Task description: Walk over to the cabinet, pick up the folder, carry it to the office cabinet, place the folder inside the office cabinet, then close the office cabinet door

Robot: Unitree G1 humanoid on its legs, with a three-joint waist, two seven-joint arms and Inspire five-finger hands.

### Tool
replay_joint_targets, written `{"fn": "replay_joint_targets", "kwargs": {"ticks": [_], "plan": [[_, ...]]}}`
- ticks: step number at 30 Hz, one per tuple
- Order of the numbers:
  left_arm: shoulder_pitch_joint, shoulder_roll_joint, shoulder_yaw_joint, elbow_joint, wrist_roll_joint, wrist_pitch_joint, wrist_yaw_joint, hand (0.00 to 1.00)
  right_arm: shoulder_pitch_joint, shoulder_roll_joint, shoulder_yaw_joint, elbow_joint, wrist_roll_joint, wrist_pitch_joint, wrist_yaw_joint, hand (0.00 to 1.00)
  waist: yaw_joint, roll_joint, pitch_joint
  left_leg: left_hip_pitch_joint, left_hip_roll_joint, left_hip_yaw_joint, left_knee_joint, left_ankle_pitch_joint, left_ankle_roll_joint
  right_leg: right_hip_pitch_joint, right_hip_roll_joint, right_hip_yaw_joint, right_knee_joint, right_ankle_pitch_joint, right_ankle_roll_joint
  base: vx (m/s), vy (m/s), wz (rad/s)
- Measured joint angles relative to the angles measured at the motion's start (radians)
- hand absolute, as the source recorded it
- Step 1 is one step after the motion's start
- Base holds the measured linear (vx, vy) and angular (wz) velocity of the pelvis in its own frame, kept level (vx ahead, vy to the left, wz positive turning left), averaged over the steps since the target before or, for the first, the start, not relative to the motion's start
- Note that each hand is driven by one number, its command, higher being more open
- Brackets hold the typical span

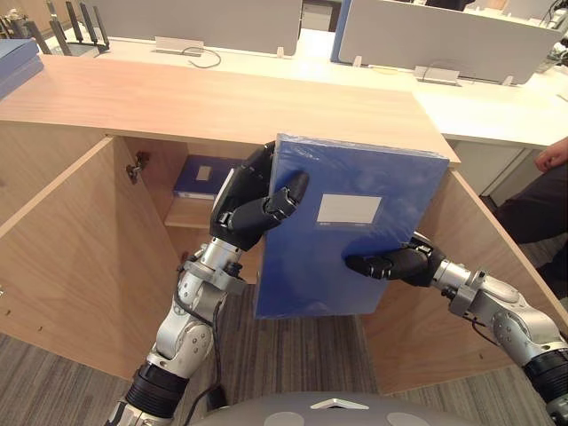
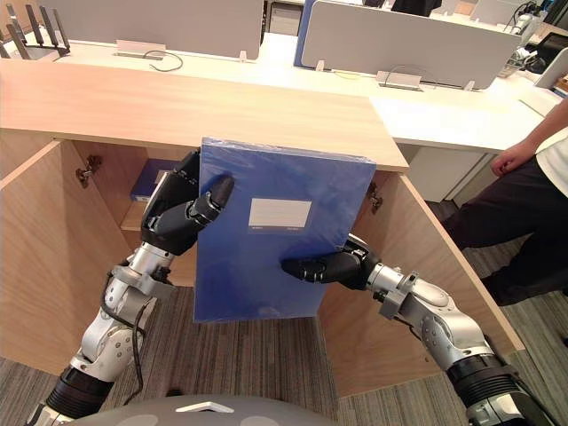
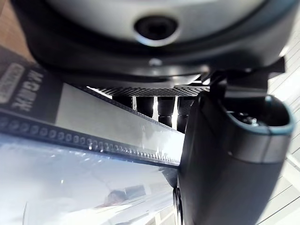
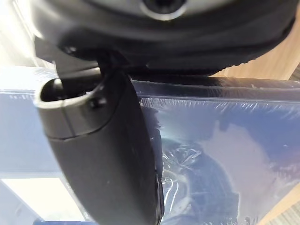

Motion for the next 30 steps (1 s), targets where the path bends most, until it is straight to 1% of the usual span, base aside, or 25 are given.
{"fn": "replay_joint_targets", "kwargs": {"ticks": [1, 2, 10, 18, 30], "plan": [[0.000, 0.000, 0.000, 0.000, -0.001, -0.004, 0.003, 1.00, 0.000, 0.012, -0.005, 0.000, 0.000, 0.000, -0.005, 0.00, -0.001, -0.001, 0.001, 0.000, 0.000, -0.003, 0.000, 0.000, 0.000, 0.002, 0.000, -0.003, 0.000, -0.001, 0.000, 0.02, -0.008, 0.11], [-0.005, -0.003, -0.005, -0.001, -0.031, -0.009, 0.013, 1.00, 0.000, 0.061, -0.023, -0.001, 0.000, 0.000, -0.027, 0.00, 0.000, -0.003, 0.004, -0.001, 0.000, -0.010, 0.000, 0.000, -0.001, 0.006, 0.000, -0.009, 0.000, -0.002, 0.001, 0.02, -0.007, 0.10], [-0.009, -0.003, -0.004, -0.001, -0.037, -0.011, 0.024, 1.00, 0.000, 0.063, -0.030, -0.011, 0.000, 0.000, -0.022, 0.00, 0.000, -0.009, 0.027, -0.002, -0.001, -0.010, 0.000, 0.000, -0.001, 0.005, 0.000, -0.011, 0.000, -0.003, 0.001, 0.00, -0.001, 0.01], [-0.010, -0.012, -0.004, -0.003, -0.029, -0.012, 0.031, 1.00, 0.000, 0.064, -0.035, -0.013, 0.000, 0.000, -0.022, 0.00, 0.000, -0.008, 0.028, -0.002, 0.000, -0.011, 0.001, -0.001, -0.002, 0.005, 0.000, -0.012, 0.002, -0.001, -0.002, 0.00, -0.008, 0.00], [-0.017, -0.023, 0.016, -0.009, 0.009, -0.014, 0.033, 1.00, 0.000, 0.092, -0.064, -0.023, -0.002, 0.000, -0.027, 0.00, -0.001, -0.008, 0.028, -0.001, 0.000, -0.011, 0.001, -0.002, -0.003, 0.005, 0.000, -0.012, 0.004, -0.003, 0.001, 0.00, 0.000, 0.00]]}}
